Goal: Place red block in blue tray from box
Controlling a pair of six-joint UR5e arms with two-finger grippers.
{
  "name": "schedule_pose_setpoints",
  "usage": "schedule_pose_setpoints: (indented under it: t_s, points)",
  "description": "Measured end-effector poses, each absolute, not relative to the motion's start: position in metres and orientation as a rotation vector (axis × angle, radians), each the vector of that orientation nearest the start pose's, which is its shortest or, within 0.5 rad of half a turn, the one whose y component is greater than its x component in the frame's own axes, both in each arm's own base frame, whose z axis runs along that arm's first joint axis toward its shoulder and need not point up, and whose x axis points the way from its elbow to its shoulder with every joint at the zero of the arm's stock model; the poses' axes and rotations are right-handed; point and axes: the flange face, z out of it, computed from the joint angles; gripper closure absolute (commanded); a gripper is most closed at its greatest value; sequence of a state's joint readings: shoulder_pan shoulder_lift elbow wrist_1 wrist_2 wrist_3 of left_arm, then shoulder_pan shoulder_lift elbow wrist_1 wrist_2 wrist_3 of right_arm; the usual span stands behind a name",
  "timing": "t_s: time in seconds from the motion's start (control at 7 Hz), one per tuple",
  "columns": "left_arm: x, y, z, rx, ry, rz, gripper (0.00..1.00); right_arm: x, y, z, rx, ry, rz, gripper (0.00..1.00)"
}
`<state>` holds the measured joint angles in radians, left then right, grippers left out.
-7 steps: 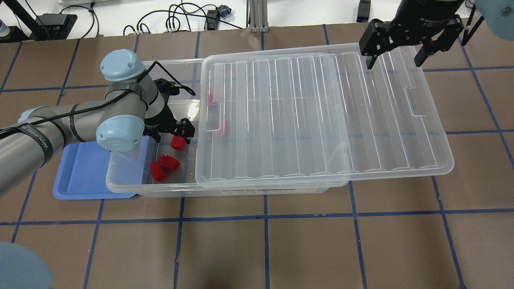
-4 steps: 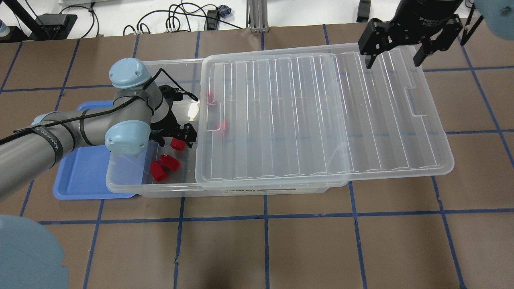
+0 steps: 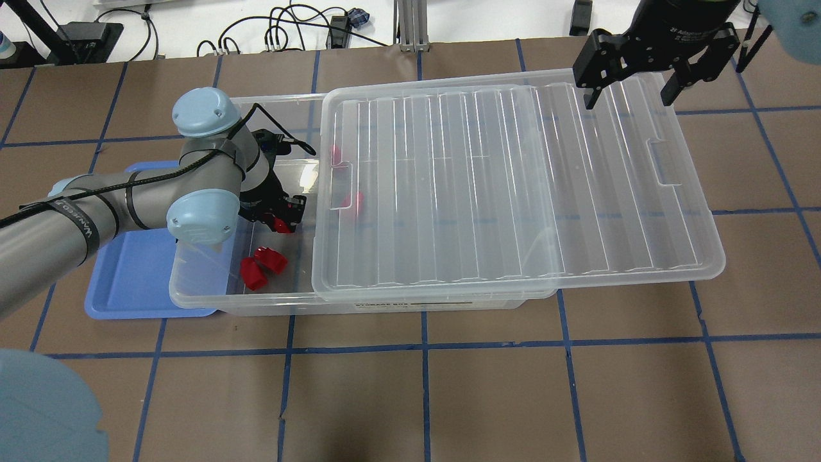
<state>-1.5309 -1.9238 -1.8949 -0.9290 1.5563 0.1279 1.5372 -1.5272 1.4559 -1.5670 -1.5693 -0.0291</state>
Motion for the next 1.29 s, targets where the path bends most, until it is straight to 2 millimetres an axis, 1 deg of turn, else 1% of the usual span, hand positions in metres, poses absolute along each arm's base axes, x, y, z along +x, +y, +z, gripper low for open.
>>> schedule_pose_setpoints:
  t_s: [0.14,0.29,0.57,0.71,0.86,1.0,1.14,1.29]
  points:
    - [-0.114,-0.563,0.239,0.142,3.155,0.051,1.00,0.116,-0.520,0.522,0.007,3.140,-0.105,0.00]
    - [-0.115,-0.572,0.275,0.144,3.156,0.081,1.00,0.116,-0.520,0.522,0.008,3.140,-0.105,0.00]
    - [-0.113,-0.581,0.358,0.139,3.152,0.149,1.00,0.116,-0.521,0.521,0.008,3.140,-0.103,0.00]
    - [-0.103,-0.583,0.396,0.132,3.134,0.153,1.00,0.115,-0.521,0.521,0.009,3.140,-0.102,0.00]
    - [-0.081,-0.585,0.422,0.114,3.098,0.147,1.00,0.114,-0.522,0.519,0.013,3.141,-0.097,0.00]
    - [-0.042,-0.588,0.430,0.104,3.071,0.160,1.00,0.110,-0.524,0.517,0.006,3.142,-0.091,0.00]
    - [0.008,-0.591,0.420,0.125,3.072,0.204,1.00,0.099,-0.527,0.515,-0.001,3.146,-0.085,0.00]
    - [0.050,-0.590,0.402,0.157,3.095,0.236,1.00,0.075,-0.531,0.514,0.020,3.153,-0.076,0.00]
